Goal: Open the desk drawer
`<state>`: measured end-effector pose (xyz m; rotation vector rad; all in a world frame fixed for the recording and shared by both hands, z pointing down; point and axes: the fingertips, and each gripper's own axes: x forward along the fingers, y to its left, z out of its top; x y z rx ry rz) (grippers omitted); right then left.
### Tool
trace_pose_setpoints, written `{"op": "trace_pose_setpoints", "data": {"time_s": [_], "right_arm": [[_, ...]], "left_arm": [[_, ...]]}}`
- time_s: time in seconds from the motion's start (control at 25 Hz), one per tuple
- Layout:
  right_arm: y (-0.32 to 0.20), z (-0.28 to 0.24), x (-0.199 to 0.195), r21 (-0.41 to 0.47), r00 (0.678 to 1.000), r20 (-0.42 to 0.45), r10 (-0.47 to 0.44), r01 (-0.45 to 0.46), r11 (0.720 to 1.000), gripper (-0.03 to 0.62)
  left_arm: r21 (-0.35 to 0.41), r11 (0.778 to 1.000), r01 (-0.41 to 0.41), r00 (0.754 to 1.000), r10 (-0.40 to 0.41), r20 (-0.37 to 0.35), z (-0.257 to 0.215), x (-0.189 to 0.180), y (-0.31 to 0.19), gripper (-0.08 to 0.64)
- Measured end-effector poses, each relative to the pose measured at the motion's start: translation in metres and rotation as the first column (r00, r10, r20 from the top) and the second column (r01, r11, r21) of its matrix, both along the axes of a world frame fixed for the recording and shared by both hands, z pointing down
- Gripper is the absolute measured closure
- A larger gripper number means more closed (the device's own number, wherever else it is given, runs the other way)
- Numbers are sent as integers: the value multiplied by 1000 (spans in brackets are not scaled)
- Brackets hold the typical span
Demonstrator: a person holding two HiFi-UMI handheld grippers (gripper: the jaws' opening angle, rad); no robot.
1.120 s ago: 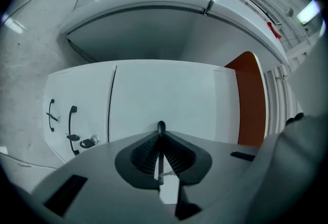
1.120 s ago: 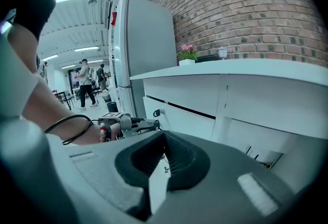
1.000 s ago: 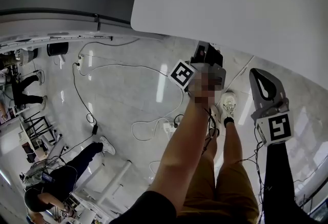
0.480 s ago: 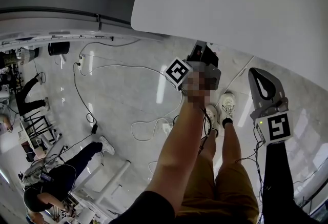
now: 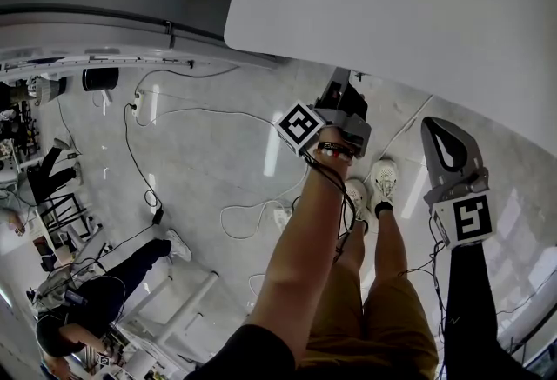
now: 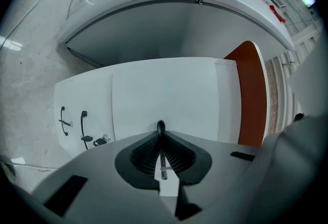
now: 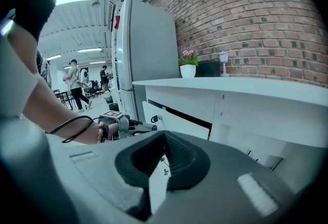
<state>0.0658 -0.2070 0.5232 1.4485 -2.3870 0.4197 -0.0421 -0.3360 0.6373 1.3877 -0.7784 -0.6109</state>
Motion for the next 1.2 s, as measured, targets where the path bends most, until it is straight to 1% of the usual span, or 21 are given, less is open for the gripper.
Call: {"op": "trace_pose_setpoints", "data": {"time_s": [0.12, 0.2, 0.24, 0.32, 0.4, 0.48, 0.68, 0.8, 0.88, 1.0, 1.12, 1.2], "right_arm": [[-9, -8, -2, 21, 999, 42, 28, -29, 999, 592], [-15, -12, -2, 28, 998, 57, 34, -36, 999, 592], [-15, -11, 0, 24, 999, 47, 24, -26, 999, 592], [-16, -11, 1, 22, 999, 32, 8, -9, 1000, 592], [-19, -14, 0, 30, 999, 38, 10, -11, 999, 592], [-20, -15, 0, 30, 999, 35, 4, -5, 1000, 593], [-18, -8, 3, 18, 1000, 13, -21, 21, 1000, 592], [-16, -8, 1, 21, 1000, 20, -20, 20, 1000, 592], [-13, -8, 0, 22, 999, 22, -24, 23, 999, 592], [-17, -16, -4, 39, 998, 64, 4, -6, 999, 592], [-2, -7, -10, 24, 999, 26, -35, 34, 999, 592], [10, -6, -17, 26, 999, 20, -41, 40, 999, 592]], "left_arm": [[-7, 1000, 1, 1000, 0, 5, 1, -2, 3, 532], [-2, 1000, 5, 1000, -5, -12, -4, 0, 3, 532], [-2, 1000, 7, 1000, -7, -18, -6, 1, 3, 532], [-6, 1000, 6, 1000, -6, 0, -3, -2, 4, 532], [-14, 1000, 9, 1000, -9, 10, 0, -4, 6, 532], [-12, 1000, 20, 1000, -20, -9, -5, -4, 5, 532], [-10, 999, 34, 999, -34, -18, -6, -4, 6, 532], [-15, 999, 36, 999, -36, -4, -2, -8, 12, 532], [-10, 999, 39, 999, -39, -9, -4, -10, 15, 532], [-11, 999, 38, 999, -38, -1, -4, -12, 20, 532], [-6, 999, 37, 999, -37, -5, -6, -19, 33, 532], [-4, 999, 35, 999, -35, 0, -4, -27, 47, 532]]}}
